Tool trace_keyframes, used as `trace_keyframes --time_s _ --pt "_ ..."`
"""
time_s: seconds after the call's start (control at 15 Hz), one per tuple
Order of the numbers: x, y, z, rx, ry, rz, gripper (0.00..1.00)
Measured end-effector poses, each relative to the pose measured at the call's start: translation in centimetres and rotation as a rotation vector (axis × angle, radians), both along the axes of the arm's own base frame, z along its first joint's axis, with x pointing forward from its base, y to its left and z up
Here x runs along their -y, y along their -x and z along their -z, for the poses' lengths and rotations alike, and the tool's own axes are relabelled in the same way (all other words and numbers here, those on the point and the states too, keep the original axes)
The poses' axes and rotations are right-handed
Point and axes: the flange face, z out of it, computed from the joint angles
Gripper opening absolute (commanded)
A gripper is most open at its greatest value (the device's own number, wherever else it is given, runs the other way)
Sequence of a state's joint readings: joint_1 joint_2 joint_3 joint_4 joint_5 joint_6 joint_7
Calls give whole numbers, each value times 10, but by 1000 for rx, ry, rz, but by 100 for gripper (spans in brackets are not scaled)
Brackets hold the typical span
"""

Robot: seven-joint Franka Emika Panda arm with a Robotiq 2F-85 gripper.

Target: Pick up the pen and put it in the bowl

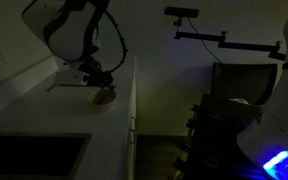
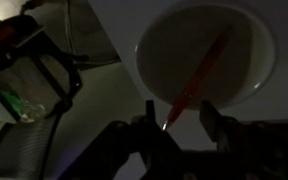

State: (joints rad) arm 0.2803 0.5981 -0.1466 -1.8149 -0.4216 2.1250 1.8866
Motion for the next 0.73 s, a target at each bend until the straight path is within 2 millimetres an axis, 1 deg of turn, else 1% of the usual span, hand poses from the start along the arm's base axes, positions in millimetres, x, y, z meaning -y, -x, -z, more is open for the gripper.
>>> trace_keyframes --time_s 0.13,0.4,0.6,0.73 --pt "3 -3 -3 15 -34 8 100" --pt "18 -8 -25 34 -210 -13 100" --pt "29 -2 -41 15 -299 -46 100" --pt "30 3 -49 9 -321 -72 100"
